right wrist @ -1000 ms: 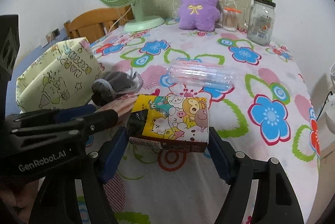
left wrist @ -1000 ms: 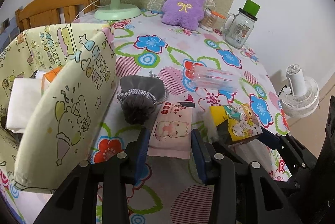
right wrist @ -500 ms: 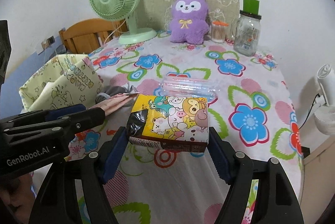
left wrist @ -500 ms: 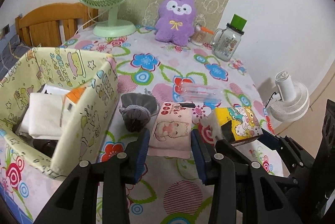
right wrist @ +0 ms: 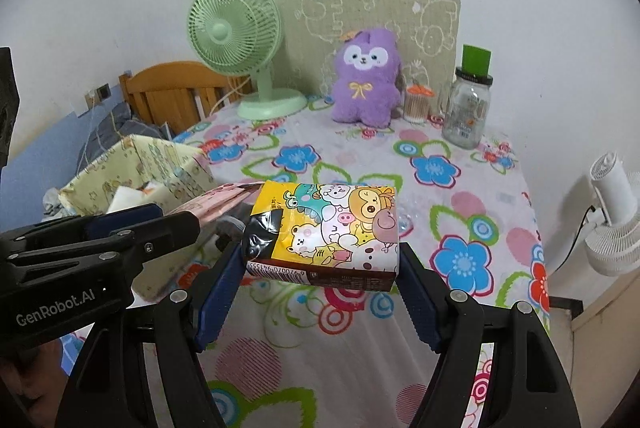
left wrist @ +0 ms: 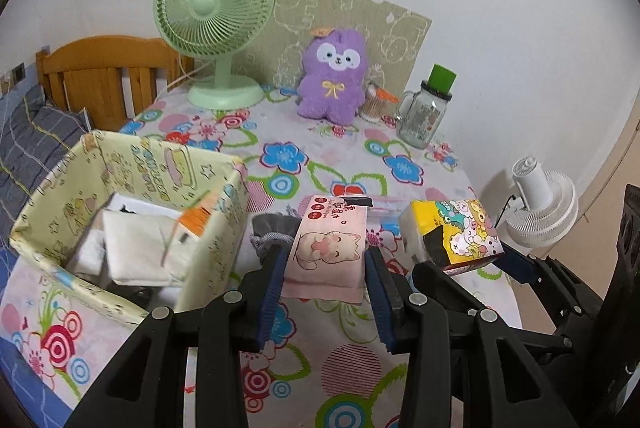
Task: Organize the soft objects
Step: 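Lift and carry the pouch, packet and tissue pack with both grippers toward the yellow box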
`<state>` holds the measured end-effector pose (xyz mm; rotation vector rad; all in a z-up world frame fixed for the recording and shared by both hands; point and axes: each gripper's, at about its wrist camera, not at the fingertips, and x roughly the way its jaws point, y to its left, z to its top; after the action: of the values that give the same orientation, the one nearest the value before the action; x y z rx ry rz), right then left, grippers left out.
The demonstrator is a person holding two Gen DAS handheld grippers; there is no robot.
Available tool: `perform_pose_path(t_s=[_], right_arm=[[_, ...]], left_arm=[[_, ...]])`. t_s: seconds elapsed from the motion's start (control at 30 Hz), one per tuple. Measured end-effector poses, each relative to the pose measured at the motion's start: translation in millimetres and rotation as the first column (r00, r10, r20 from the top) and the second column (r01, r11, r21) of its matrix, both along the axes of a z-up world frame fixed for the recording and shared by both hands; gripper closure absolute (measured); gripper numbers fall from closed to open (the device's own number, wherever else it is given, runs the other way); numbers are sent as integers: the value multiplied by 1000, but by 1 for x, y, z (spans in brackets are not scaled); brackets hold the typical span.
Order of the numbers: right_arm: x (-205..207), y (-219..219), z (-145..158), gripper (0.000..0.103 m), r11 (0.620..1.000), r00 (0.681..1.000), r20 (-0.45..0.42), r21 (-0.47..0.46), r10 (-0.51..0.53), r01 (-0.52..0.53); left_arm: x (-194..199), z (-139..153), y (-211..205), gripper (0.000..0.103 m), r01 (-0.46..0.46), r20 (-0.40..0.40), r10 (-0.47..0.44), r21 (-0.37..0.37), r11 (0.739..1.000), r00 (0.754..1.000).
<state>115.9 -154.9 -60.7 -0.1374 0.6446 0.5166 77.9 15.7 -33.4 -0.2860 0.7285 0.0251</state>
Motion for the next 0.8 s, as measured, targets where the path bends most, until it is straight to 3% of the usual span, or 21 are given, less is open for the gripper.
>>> perform_pose_path(t_s=[0.47, 0.8], right_arm=[[-26, 36, 43, 26, 999, 995, 92, 0, 48, -49], [-40, 79, 56, 26, 993, 987, 114, -16, 115, -114]], left_arm=[[-28, 35, 37, 62, -39, 87, 38, 6, 999, 995], [-50, 44, 74, 62, -96, 113, 95, 10, 995, 989]])
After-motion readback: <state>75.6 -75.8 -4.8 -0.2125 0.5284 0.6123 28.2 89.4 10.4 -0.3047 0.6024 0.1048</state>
